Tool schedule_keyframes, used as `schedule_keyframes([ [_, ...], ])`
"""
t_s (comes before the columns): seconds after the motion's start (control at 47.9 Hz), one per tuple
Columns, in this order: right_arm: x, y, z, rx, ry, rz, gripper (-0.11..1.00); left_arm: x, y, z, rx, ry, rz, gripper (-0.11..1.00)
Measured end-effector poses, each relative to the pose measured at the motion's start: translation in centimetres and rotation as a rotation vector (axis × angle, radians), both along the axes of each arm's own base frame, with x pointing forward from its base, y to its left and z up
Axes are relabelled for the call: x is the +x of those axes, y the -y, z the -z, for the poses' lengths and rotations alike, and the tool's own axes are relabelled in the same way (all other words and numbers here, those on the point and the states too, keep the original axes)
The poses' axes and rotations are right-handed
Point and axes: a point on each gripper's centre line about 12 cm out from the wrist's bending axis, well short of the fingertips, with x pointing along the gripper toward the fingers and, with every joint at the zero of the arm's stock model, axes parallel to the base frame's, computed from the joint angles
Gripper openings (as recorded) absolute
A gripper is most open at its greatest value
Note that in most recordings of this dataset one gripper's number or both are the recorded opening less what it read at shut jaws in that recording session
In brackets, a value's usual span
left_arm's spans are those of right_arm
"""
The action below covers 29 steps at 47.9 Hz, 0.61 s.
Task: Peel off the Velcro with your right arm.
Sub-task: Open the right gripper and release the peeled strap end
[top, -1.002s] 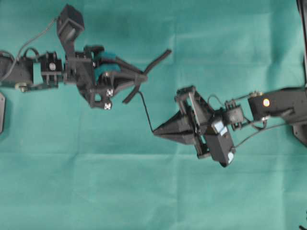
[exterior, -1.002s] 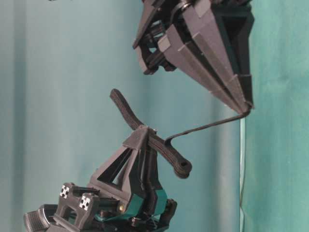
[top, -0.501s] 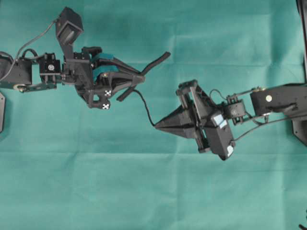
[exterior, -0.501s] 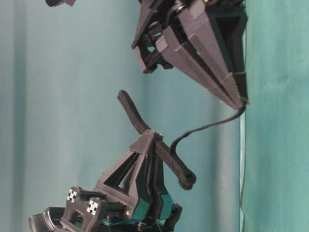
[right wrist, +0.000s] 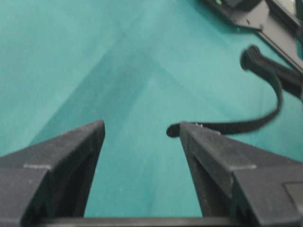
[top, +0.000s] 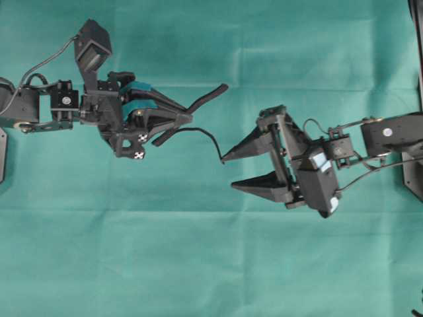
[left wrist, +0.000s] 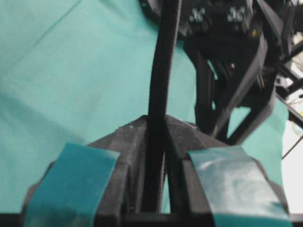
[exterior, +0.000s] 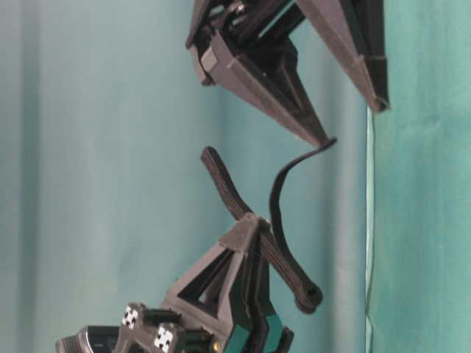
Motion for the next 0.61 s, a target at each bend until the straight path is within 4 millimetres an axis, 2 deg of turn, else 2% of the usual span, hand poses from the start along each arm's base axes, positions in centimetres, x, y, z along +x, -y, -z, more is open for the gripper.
schedule_keyframes([
  [0.376,-2.4,0.9,-0.7,0.030,0.019,0.048,0.26,-2.0,0.4,0.0,0.003,0.004,0.008,0.09],
  [0.605,-2.8,1.4,-1.0,0.046,0.037,0.071,0.26,-2.2,0.7,-0.1,0.008,0.004,0.018,0.09],
])
